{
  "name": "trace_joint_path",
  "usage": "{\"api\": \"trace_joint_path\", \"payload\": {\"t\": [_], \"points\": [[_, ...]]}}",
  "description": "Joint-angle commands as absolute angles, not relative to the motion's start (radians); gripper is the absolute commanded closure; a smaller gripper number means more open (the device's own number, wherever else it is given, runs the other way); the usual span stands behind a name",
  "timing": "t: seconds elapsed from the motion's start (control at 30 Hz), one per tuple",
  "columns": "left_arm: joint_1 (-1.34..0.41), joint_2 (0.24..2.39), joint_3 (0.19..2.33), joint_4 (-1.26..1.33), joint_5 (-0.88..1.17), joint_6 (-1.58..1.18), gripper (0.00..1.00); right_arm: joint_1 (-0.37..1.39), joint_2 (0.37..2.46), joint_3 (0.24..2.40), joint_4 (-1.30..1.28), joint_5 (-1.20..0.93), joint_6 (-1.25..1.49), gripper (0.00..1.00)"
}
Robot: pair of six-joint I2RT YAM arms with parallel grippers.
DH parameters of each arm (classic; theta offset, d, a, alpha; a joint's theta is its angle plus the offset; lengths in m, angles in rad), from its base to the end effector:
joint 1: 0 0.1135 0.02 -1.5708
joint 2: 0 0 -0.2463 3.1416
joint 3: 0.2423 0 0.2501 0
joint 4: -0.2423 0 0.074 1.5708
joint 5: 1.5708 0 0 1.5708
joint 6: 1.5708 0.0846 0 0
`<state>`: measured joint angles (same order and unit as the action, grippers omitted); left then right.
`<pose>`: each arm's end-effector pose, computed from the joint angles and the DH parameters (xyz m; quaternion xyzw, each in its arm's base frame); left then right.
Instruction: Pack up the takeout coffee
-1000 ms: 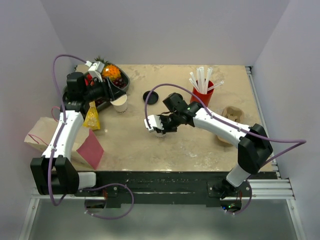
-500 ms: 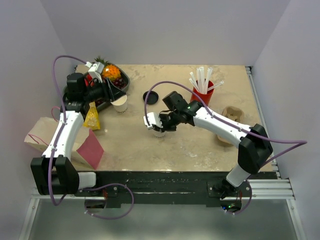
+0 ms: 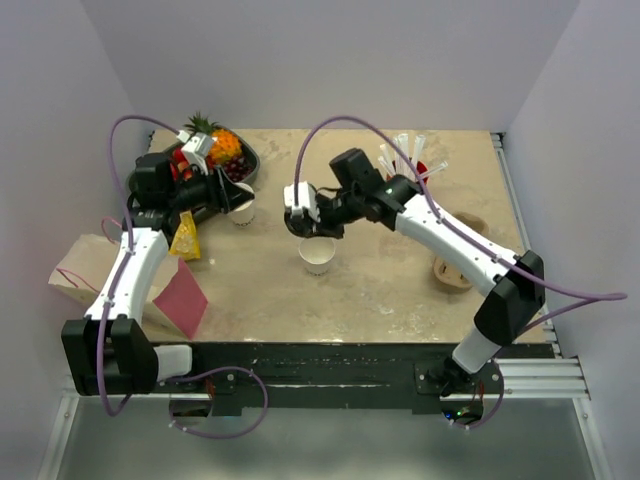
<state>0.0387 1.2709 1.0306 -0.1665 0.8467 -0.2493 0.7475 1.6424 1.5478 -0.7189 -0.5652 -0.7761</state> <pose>0.3190 -0.0511 0.2979 0.1142 0.7861 -0.3940 0.4623 0.2515 0.2949 0.2903 -0.6905 0.5745 0.2540 0.3587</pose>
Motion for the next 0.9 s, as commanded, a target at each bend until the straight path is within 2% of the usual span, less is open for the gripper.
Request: {"api": "trace_joint_path", "payload": {"t": [0.0, 0.1, 0.3, 0.43, 0.5, 0.57, 0.8, 0.87], "points": [[0.026, 1.186, 0.999, -0.117, 0.931, -0.123, 0.53, 0.623, 1.689, 1.689, -0.723, -0.852, -0.498, 1.0], [-0.018, 1.115, 0.974, -0.143, 0.948, 0.061, 0.52, 0.536, 1.723, 1.689, -0.622, -1.053, -0.249, 1.0], [-0.19, 1.058, 1.061, -0.411, 0.833, 0.63, 0.5, 0.474, 1.762, 1.609, -0.47, -1.389, 0.125, 1.0], [-0.25, 1.072, 1.104, -0.459, 0.796, 0.71, 0.5, 0.472, 1.767, 1.504, -0.279, -1.509, 0.409, 1.0], [-0.281, 1.08, 1.101, -0.453, 0.785, 0.701, 0.5, 0.469, 1.801, 1.494, -0.36, -1.555, 0.359, 1.0], [-0.314, 1.097, 1.089, -0.443, 0.772, 0.689, 0.5, 0.454, 1.839, 1.525, -0.572, -1.595, 0.185, 1.0], [-0.429, 1.187, 1.078, -0.414, 0.716, 0.611, 0.5, 0.41, 1.965, 1.569, -0.563, -1.589, 0.18, 1.0], [-0.466, 1.212, 1.049, -0.359, 0.69, 0.589, 0.5, 0.396, 2.015, 1.603, -0.633, -1.594, 0.126, 1.0]]}}
